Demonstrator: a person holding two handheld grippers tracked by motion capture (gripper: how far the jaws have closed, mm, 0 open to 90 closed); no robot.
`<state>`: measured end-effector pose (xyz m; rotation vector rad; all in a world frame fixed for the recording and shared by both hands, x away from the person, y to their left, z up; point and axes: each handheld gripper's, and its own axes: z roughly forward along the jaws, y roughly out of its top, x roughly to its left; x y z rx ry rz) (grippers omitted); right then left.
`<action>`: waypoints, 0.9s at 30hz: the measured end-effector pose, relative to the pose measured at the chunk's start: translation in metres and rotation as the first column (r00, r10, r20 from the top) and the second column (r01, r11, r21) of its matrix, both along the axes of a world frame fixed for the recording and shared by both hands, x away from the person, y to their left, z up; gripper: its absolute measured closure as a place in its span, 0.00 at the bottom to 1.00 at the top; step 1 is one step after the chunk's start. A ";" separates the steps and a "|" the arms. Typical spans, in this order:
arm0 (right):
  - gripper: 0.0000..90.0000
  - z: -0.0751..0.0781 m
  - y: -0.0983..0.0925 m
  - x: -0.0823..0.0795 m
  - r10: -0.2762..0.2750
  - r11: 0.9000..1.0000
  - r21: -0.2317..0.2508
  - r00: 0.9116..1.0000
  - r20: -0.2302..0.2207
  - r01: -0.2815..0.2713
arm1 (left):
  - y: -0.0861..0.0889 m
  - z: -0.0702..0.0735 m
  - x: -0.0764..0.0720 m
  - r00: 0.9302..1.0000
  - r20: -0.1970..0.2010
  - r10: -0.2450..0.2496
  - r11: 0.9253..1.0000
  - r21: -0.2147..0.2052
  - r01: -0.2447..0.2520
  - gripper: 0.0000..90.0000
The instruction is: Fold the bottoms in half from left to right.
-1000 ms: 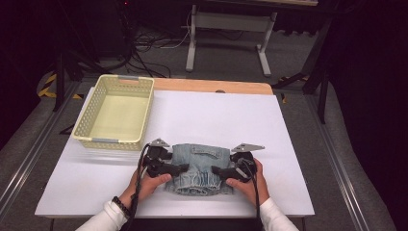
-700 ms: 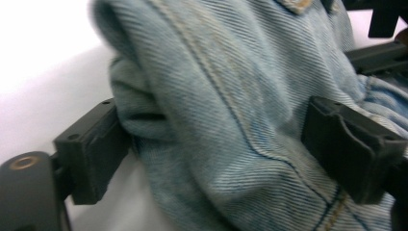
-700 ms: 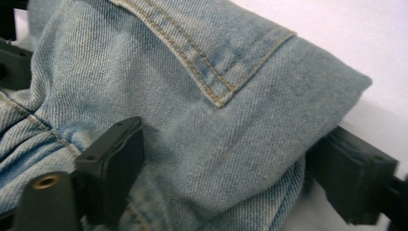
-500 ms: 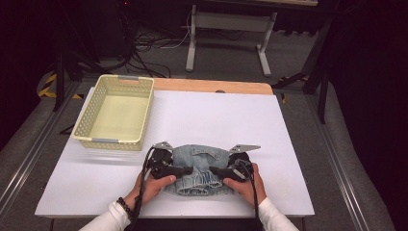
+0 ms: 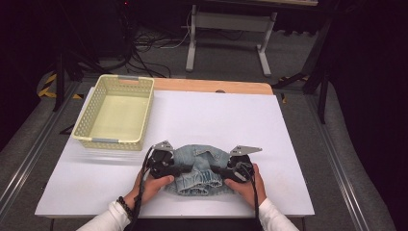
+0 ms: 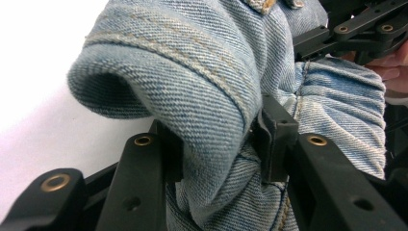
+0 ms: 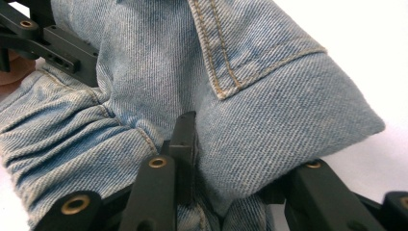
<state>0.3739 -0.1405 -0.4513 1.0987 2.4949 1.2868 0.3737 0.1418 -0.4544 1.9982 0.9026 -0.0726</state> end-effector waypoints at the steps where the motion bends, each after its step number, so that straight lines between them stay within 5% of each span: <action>1: 0.73 0.001 0.000 0.000 -0.001 1.000 0.002 1.000 0.004 0.001 | 0.000 0.001 0.000 1.000 0.005 -0.002 1.000 0.000 0.002 0.69; 9: 0.74 0.010 -0.002 -0.007 -0.009 1.000 0.014 0.999 0.046 0.008 | -0.001 0.009 -0.006 0.997 0.073 0.000 1.000 0.005 0.000 0.69; 27: 0.74 0.020 0.000 -0.010 -0.001 1.000 0.011 0.996 0.091 0.000 | 0.001 0.014 -0.009 0.995 0.098 0.010 1.000 -0.008 -0.009 0.70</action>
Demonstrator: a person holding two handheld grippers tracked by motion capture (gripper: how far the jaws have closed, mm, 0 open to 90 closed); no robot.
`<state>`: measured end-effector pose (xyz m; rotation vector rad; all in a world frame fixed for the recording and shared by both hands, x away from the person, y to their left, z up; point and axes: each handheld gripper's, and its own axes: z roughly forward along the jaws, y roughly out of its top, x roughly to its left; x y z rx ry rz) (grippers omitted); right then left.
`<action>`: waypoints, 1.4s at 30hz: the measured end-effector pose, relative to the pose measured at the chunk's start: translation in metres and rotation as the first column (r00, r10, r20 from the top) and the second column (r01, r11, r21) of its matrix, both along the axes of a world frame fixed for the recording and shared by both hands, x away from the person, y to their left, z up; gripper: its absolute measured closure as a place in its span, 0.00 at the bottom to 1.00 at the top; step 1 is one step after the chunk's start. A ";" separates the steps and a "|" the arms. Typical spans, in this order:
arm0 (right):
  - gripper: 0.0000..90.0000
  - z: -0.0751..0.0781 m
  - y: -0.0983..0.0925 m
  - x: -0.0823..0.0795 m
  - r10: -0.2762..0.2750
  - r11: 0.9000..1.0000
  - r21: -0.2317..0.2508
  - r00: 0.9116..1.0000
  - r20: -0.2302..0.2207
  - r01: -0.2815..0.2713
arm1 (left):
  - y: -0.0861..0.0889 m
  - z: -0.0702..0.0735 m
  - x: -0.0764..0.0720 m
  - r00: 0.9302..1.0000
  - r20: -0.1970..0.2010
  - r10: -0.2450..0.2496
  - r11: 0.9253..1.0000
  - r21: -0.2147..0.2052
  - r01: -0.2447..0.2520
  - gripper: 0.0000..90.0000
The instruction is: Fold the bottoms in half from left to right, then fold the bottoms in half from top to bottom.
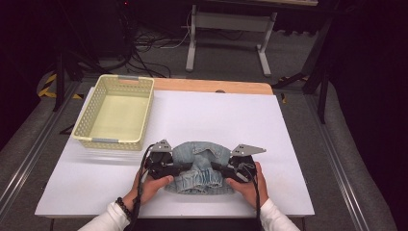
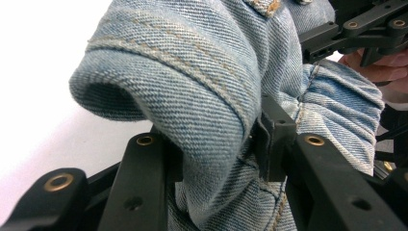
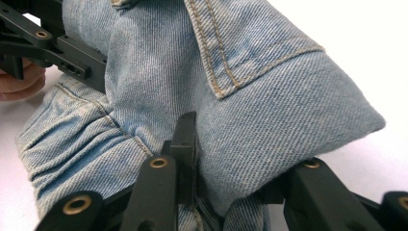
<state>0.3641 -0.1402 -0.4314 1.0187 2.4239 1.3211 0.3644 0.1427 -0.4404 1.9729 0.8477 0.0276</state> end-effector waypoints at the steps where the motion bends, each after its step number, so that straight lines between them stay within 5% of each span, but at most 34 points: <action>1: 0.74 0.000 0.000 0.000 0.000 1.000 0.001 1.000 0.001 0.000 | 0.000 0.000 0.000 1.000 0.007 -0.002 1.000 0.002 0.002 0.70; 25: 0.74 0.006 0.004 -0.005 0.003 1.000 0.002 0.999 0.045 -0.003 | 0.003 0.007 -0.005 0.998 0.060 -0.002 1.000 0.031 0.000 0.70; 42: 0.74 0.014 0.005 -0.013 -0.007 1.000 0.000 0.992 0.125 0.007 | 0.001 0.017 -0.007 0.989 0.146 -0.005 0.998 0.065 -0.005 0.71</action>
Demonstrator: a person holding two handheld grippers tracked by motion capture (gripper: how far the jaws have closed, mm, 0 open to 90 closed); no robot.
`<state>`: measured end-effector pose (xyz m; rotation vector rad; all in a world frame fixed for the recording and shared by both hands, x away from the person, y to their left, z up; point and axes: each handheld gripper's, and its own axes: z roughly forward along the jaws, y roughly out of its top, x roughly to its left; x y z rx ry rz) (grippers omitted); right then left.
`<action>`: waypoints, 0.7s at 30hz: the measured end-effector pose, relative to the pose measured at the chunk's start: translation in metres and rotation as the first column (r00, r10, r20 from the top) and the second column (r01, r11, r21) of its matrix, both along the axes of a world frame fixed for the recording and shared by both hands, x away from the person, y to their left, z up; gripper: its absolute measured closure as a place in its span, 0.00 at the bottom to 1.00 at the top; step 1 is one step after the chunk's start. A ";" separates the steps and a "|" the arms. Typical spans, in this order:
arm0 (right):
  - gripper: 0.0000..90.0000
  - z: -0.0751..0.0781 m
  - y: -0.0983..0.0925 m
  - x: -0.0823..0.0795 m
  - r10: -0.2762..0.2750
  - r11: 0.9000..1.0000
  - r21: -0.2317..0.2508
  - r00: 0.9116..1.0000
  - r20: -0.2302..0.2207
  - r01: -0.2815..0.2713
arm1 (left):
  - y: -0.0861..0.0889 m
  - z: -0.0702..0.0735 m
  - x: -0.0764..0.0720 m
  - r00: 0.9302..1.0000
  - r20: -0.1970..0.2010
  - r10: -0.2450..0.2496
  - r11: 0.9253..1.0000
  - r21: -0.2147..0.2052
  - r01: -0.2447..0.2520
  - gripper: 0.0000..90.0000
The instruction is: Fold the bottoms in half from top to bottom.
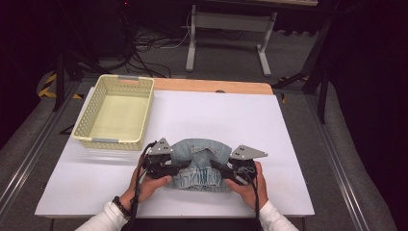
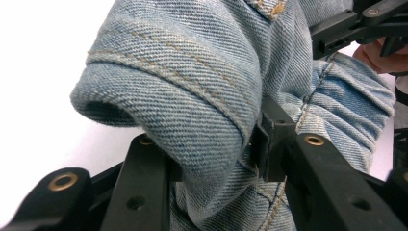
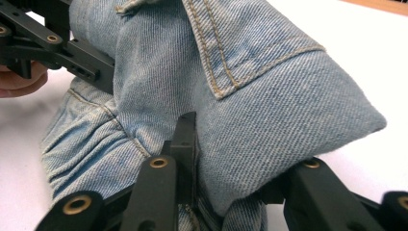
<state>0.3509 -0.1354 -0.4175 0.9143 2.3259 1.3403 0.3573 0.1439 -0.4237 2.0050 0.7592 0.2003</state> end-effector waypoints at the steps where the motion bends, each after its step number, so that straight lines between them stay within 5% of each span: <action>1: 0.74 0.001 0.000 -0.001 -0.002 1.000 0.003 1.000 0.003 0.002 | -0.001 0.001 0.000 1.000 0.008 0.000 1.000 0.003 0.000 0.71; 21: 0.74 0.009 -0.005 0.000 -0.030 0.999 0.026 0.998 0.055 0.029 | -0.009 0.012 0.007 0.996 0.085 0.005 0.999 0.049 -0.010 0.71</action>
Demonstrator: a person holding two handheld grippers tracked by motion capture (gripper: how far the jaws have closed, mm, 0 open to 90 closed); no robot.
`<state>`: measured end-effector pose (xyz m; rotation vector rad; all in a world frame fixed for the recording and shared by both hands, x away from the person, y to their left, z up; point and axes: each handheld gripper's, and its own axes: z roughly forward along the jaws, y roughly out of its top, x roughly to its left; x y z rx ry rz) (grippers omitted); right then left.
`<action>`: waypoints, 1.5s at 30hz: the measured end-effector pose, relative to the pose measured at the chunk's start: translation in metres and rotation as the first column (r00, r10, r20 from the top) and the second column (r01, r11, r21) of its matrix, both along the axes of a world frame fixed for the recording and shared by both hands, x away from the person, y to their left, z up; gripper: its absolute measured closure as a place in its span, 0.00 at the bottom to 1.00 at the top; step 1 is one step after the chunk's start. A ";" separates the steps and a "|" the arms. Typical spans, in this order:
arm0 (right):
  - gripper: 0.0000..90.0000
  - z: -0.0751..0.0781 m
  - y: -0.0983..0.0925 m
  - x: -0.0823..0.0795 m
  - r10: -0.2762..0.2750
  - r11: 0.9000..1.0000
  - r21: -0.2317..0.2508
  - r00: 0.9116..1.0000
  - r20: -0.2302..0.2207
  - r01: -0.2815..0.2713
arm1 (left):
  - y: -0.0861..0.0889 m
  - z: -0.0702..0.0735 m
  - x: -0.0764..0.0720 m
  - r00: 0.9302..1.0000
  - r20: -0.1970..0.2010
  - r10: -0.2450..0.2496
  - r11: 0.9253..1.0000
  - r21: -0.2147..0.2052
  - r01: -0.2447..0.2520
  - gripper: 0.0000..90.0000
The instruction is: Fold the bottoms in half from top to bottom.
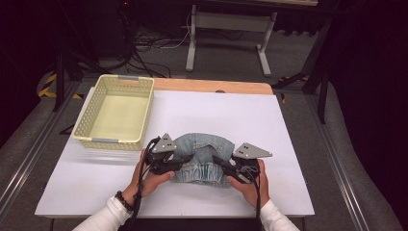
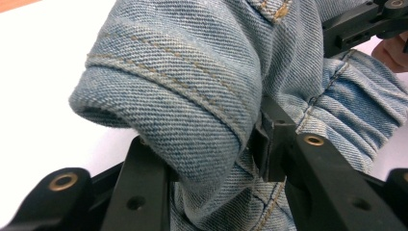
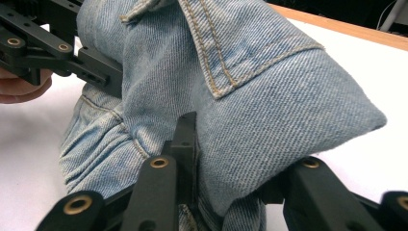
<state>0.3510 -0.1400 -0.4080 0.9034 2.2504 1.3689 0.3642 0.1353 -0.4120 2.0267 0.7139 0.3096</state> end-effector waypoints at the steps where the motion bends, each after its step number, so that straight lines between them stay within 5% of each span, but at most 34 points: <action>1: 0.74 0.000 0.000 0.000 -0.002 1.000 0.002 1.000 0.001 0.002 | -0.001 0.000 0.001 1.000 0.001 0.002 1.000 -0.001 -0.002 0.71; 19: 0.74 0.006 -0.007 0.008 -0.034 0.999 0.012 0.999 0.031 0.034 | -0.011 0.006 0.012 1.000 0.026 0.011 1.000 0.000 -0.011 0.71; 45: 0.74 0.018 -0.016 0.051 -0.085 0.996 0.025 0.994 0.063 0.083 | -0.028 0.024 0.062 0.999 0.024 0.047 0.998 0.039 -0.048 0.70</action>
